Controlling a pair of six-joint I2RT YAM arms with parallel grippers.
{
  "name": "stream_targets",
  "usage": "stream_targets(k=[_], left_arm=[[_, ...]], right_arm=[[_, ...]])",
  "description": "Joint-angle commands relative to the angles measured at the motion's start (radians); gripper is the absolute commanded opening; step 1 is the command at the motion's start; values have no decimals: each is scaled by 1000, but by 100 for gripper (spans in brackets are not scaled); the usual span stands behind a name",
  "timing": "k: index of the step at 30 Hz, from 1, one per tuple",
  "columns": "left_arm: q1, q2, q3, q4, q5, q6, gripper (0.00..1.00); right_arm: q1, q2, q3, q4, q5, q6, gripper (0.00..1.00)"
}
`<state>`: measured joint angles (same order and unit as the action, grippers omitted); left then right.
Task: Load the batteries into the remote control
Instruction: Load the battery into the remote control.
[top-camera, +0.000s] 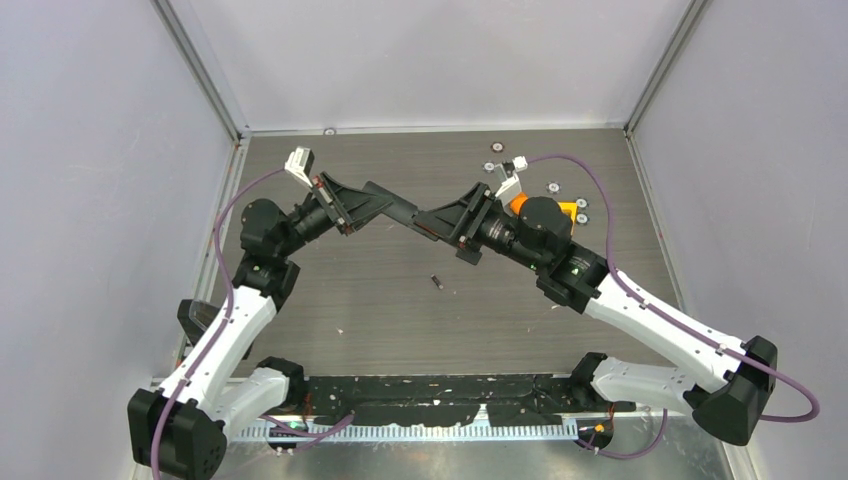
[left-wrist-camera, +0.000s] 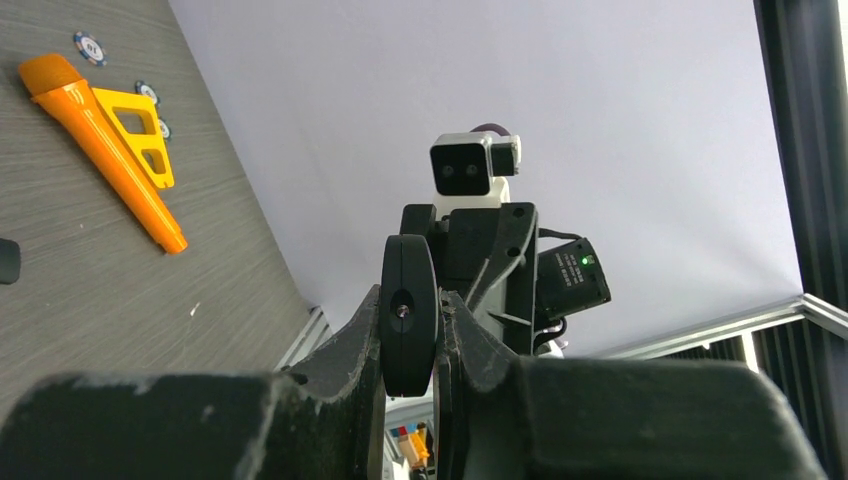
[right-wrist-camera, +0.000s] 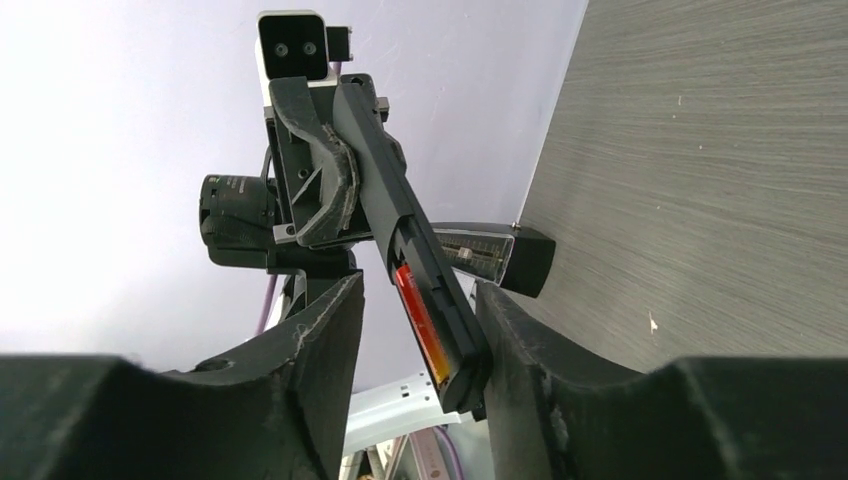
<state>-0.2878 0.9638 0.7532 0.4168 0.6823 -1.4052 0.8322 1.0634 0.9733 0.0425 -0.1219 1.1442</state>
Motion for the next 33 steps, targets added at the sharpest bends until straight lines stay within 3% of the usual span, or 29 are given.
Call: stream_targets(k=[1,10,13,15,20,22,28,33], left_arm=[[-2,-2,-12,87,0,-21,0],[-2,-12,-34,115,-9,-47,0],[-2,-14,-38,123,-10,-51,0],[-2,-16,-39,126,-9,-48,0],[-2,-18,-41,119,-14,-16,0],[1,-17,-40,119,-12,-1,0],[31,4,-29,188,49,60,0],[84,31,-29,405,212,101,0]], right_arm=[[-2,-22,3,76,1,30,46],[-2,-2,11,67,-13,39,24],[-2,0,10,64,-18,38,24],[-2,-4,8,61,-18,38,34],[-7,-32,0,25,7,24,79],[-12,-47,-8,7,22,15,88],[-54,-111,-40,-71,56,-14,93],[-117,-177,-45,-191,105,-100,92]])
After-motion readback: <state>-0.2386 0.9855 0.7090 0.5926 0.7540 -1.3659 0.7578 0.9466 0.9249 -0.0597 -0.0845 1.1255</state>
